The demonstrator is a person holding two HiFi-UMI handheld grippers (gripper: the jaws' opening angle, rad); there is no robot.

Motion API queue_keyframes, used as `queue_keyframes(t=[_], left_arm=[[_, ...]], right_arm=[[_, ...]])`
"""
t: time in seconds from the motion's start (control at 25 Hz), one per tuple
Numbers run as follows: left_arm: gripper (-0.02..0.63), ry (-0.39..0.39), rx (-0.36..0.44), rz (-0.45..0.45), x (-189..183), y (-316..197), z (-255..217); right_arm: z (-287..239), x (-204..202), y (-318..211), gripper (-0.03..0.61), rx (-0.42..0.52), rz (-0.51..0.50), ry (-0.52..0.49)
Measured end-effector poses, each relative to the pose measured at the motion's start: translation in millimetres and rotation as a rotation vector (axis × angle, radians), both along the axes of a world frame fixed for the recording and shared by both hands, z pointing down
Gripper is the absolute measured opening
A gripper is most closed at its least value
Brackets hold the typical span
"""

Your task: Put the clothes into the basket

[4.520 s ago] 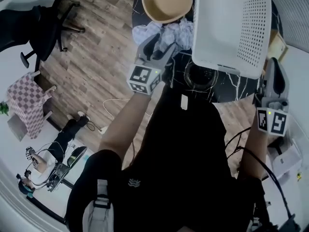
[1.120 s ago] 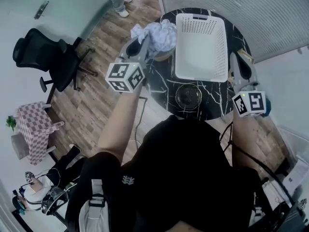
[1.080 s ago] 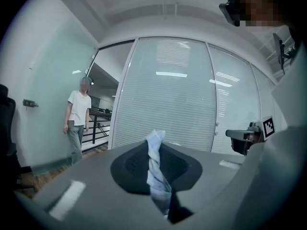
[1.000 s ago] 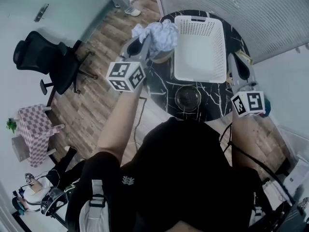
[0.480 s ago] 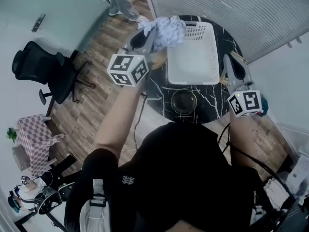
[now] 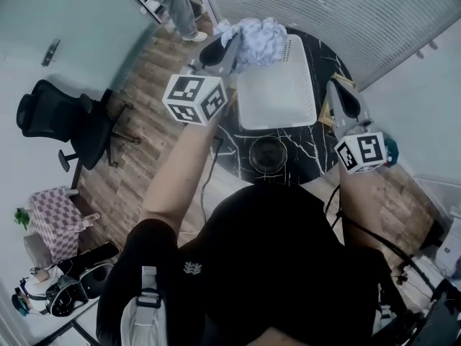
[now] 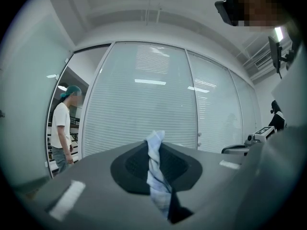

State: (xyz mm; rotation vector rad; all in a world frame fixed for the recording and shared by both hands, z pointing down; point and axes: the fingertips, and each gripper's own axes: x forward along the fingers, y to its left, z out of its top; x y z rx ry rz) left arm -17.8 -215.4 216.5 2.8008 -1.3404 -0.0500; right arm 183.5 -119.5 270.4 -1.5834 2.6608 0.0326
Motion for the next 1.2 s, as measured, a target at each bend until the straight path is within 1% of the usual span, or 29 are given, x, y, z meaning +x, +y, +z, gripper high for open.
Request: queue_keyframes(t=[0.4, 0.6, 0.72, 0.88, 1.08, 1.2], left_arm=[[0.034, 0.004, 0.005, 0.074, 57, -3, -2], [0.034, 0.004, 0.005, 0.094, 73, -4, -1], [0.034, 0.0, -0.014, 0.095, 75, -2, 11], [0.034, 0.002, -0.062, 0.092, 71, -1, 33], [0.034, 0.0, -0.106, 0.082, 64, -1, 61], [0.034, 0.011, -0.134, 0.075, 62, -2, 75]], right_arm=[[3, 28, 3, 0.002, -0.002, 0.034, -0.012], [0, 37, 1, 0.002, 0.0, 0.042, -0.014], [4, 43, 0, 0.002, -0.006, 0.05, -0.015], [11, 49, -2, 0.002, -0.024, 0.059, -0.02], [22, 46, -6, 0.002, -0.046, 0.05, -0.013], [29, 44, -10, 0.002, -0.064, 0.043, -0.009]])
